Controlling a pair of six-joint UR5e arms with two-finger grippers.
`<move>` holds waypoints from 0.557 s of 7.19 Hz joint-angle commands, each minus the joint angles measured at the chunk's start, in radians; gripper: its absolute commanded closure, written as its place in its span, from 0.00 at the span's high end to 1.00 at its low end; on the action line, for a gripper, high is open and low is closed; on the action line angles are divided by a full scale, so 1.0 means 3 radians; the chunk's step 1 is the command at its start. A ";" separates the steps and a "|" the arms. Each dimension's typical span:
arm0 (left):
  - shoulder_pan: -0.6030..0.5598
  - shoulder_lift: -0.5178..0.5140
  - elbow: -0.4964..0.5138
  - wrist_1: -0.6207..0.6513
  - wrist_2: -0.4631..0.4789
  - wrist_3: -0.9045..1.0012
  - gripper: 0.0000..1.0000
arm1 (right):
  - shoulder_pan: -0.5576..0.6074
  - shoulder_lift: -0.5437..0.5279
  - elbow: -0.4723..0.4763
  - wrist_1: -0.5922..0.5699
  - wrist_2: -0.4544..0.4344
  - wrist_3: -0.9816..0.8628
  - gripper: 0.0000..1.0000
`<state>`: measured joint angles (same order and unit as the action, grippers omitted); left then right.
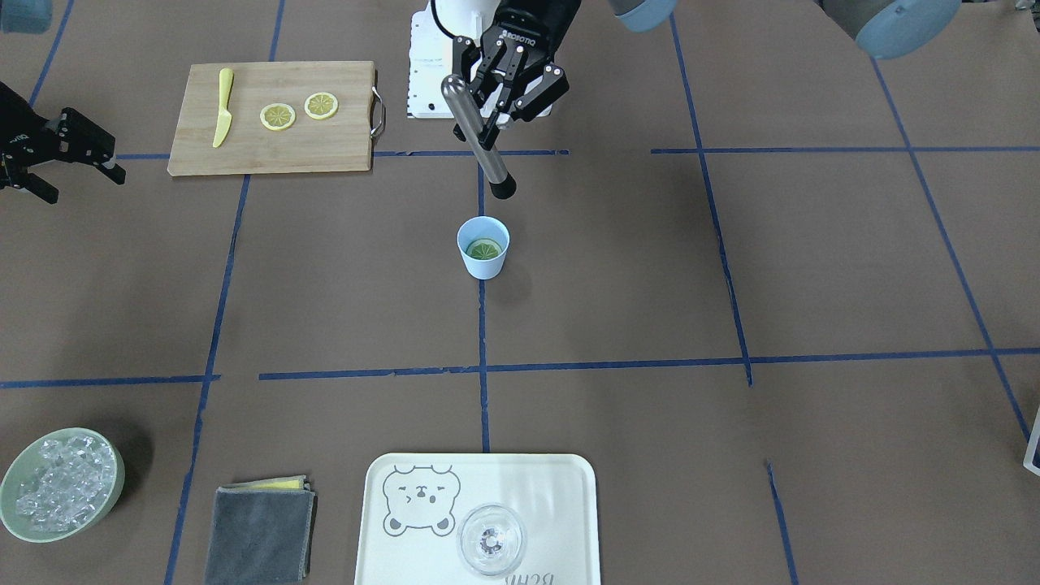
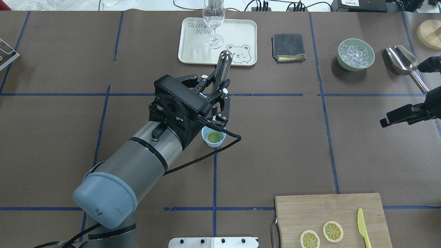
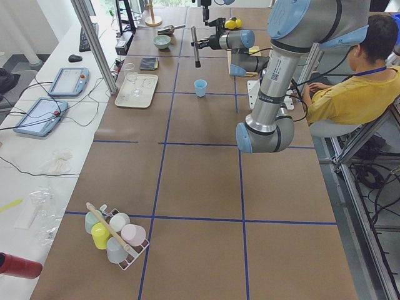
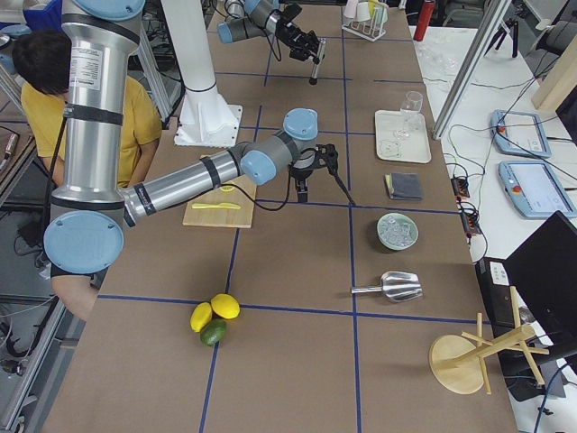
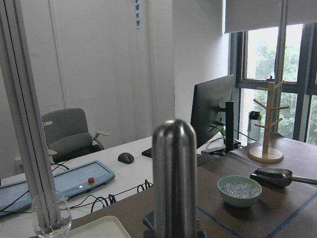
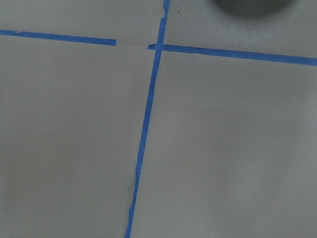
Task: Squeeze lemon into cup
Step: 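Press the muddler down into the cup onto the lemon with the left gripper, then lift the muddler out of the cup and carry it back with the left gripper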
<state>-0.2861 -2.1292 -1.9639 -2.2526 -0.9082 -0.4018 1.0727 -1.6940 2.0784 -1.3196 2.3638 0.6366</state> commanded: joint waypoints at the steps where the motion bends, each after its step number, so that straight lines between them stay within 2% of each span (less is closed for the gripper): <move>1: -0.0515 0.0158 -0.0054 0.0627 -0.1005 0.0000 0.00 | 0.0014 -0.0009 0.0006 0.0001 0.0000 0.0000 1.00; 2: -0.0777 0.0179 -0.0070 0.0915 -0.1488 0.0005 0.00 | 0.0019 -0.0029 0.0026 0.0001 0.0000 0.0005 1.00; 4: -0.0948 0.0596 -0.0075 0.1056 -0.1787 -0.0041 0.00 | 0.0019 -0.0050 0.0047 -0.0004 0.0000 0.0005 1.00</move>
<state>-0.5328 -2.0231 -1.9850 -1.9657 -1.3659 -0.4053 1.0779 -1.7055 2.0903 -1.3196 2.3645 0.6373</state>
